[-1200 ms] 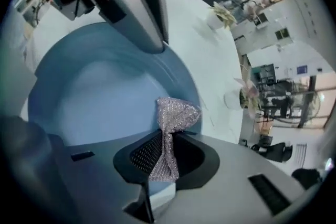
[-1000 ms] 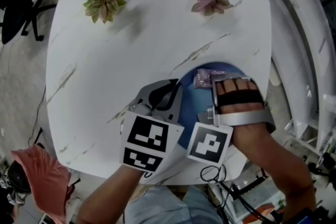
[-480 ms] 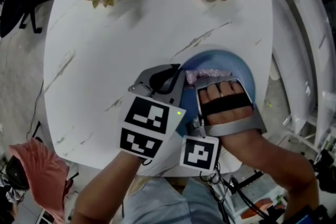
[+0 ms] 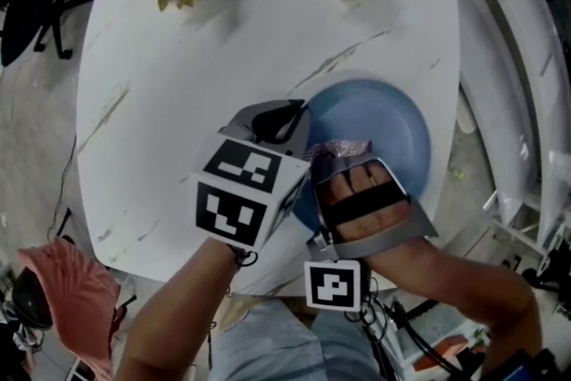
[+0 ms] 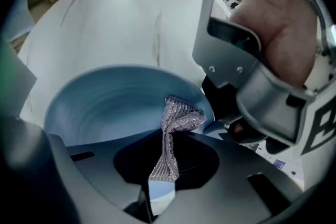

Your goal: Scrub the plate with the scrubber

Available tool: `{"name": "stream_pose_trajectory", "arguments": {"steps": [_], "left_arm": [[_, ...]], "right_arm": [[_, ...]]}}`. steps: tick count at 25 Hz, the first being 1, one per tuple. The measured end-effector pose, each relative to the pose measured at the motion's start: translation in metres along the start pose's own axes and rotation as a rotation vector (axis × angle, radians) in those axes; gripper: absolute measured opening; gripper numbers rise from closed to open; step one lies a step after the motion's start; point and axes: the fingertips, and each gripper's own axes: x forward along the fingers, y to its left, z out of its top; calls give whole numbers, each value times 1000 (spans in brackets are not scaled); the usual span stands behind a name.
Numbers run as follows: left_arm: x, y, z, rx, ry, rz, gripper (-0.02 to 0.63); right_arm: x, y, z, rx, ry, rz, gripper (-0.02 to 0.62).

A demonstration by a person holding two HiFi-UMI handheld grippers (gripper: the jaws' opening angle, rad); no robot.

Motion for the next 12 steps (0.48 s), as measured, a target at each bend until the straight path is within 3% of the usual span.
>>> {"name": "stream_pose_trajectory", "arguments": {"steps": [7,12], "left_arm": [[0,-1,-2,-1,27,4,17],[1,0,-2,11,6,28,18]], "right_arm": [[-19,15,25,-30,-131,-3,72],[-33,37,33,-8,-210,61,74]]}}
